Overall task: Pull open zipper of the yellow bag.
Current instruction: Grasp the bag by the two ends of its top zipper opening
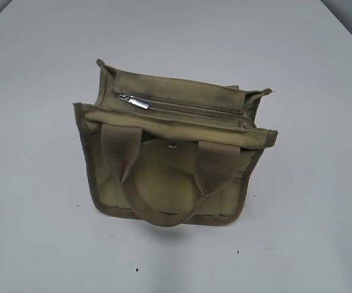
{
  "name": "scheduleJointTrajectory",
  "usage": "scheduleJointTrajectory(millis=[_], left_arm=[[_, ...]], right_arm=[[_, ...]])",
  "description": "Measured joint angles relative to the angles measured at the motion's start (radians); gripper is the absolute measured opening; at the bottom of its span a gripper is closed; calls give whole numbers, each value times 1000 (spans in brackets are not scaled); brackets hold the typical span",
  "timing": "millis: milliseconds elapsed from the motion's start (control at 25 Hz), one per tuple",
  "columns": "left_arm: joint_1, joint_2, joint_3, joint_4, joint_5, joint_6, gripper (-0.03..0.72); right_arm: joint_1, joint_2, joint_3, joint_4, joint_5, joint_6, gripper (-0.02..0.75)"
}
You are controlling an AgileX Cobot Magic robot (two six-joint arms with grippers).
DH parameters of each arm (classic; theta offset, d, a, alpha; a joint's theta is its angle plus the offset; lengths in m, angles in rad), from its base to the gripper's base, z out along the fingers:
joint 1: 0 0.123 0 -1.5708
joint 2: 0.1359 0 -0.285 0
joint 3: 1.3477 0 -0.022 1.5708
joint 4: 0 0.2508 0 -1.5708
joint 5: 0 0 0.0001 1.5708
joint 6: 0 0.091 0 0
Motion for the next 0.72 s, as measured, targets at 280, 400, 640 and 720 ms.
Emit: scheduleJointTrajectory(millis=[280,400,640,720], left_arm=[[0,0,0,0,0,0,406],[0,0,0,0,0,0,402],[0,0,0,0,0,0,386],[0,0,0,0,0,0,386]], right_arm=[[0,0,0,0,0,0,582],[0,0,0,0,0,0,582],[0,0,0,0,0,0,582],[0,0,0,0,0,0,582]])
